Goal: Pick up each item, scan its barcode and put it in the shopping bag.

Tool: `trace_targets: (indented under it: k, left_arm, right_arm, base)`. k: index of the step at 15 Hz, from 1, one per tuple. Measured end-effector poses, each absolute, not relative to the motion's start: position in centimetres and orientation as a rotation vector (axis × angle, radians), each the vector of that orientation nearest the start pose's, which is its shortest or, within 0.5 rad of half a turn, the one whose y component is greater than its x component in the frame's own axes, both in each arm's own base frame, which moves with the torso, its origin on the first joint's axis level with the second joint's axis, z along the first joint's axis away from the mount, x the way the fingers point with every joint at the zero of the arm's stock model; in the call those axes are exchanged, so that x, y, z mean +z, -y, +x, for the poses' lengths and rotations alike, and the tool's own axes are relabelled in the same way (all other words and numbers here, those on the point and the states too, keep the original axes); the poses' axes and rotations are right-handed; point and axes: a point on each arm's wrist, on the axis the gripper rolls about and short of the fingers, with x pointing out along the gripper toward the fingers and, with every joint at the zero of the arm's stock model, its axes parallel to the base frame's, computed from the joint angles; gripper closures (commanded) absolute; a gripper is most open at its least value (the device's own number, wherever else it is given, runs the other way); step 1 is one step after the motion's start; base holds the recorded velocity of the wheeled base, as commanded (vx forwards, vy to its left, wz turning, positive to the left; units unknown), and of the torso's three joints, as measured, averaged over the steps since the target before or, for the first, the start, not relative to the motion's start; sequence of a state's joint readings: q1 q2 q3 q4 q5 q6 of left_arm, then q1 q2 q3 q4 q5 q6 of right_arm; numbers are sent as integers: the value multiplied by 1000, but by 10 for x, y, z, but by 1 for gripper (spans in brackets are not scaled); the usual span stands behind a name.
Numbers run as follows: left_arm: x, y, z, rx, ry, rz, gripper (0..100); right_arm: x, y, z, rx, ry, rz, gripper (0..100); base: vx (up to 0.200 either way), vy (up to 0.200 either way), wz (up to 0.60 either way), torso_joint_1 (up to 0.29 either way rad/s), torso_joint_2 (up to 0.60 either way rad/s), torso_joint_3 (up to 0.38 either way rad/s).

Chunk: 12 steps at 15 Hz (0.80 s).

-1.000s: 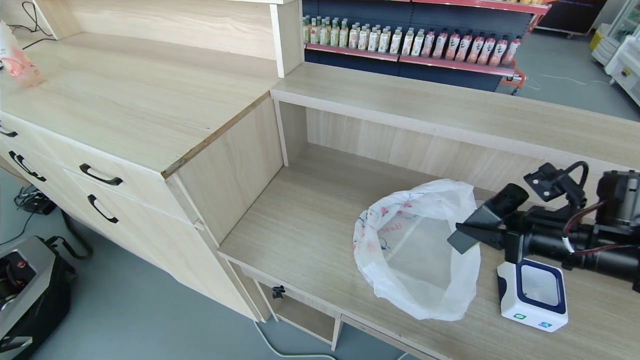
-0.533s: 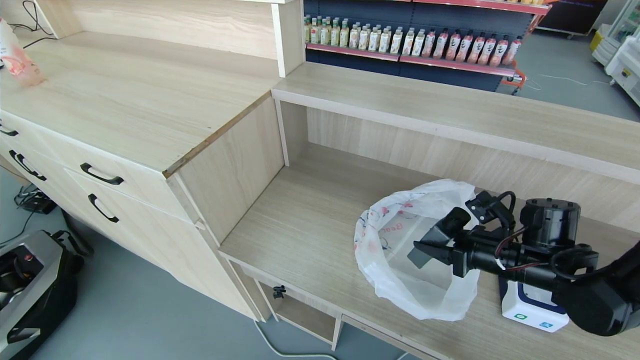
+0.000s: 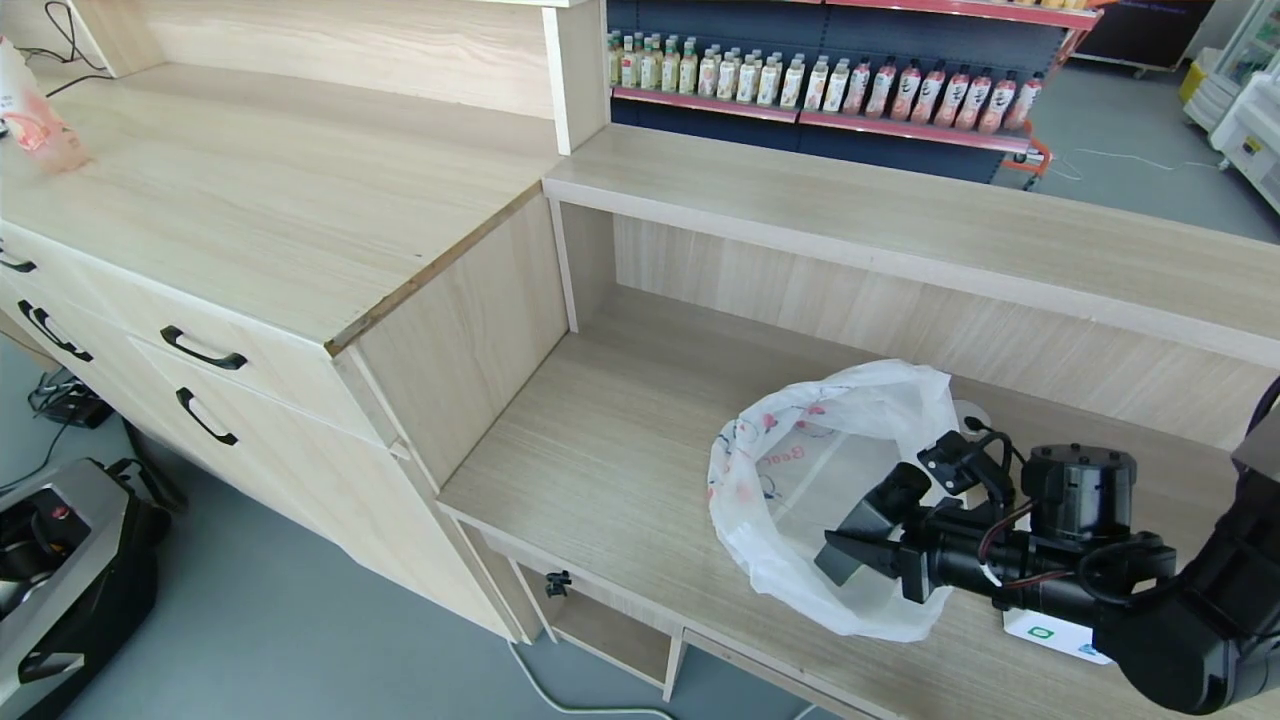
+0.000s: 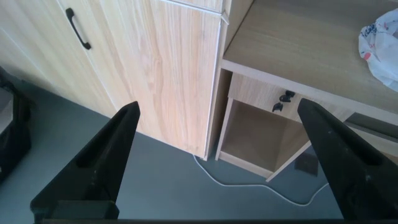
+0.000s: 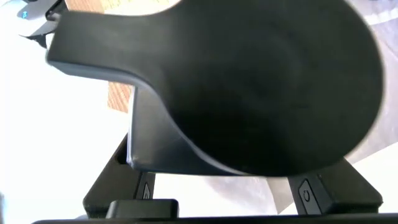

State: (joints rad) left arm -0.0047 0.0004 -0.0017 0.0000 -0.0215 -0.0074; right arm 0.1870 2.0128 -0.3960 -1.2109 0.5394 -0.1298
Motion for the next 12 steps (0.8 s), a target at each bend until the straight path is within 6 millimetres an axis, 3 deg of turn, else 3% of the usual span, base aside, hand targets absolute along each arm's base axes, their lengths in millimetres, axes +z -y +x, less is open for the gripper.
trace_targets:
  k: [12]
  left_arm:
    - [76,0,-23,-26,1,-7,0]
  right_arm:
    - [34,-59,286,736,-345,-123,100]
  base:
    - [0,0,0,0,0,0]
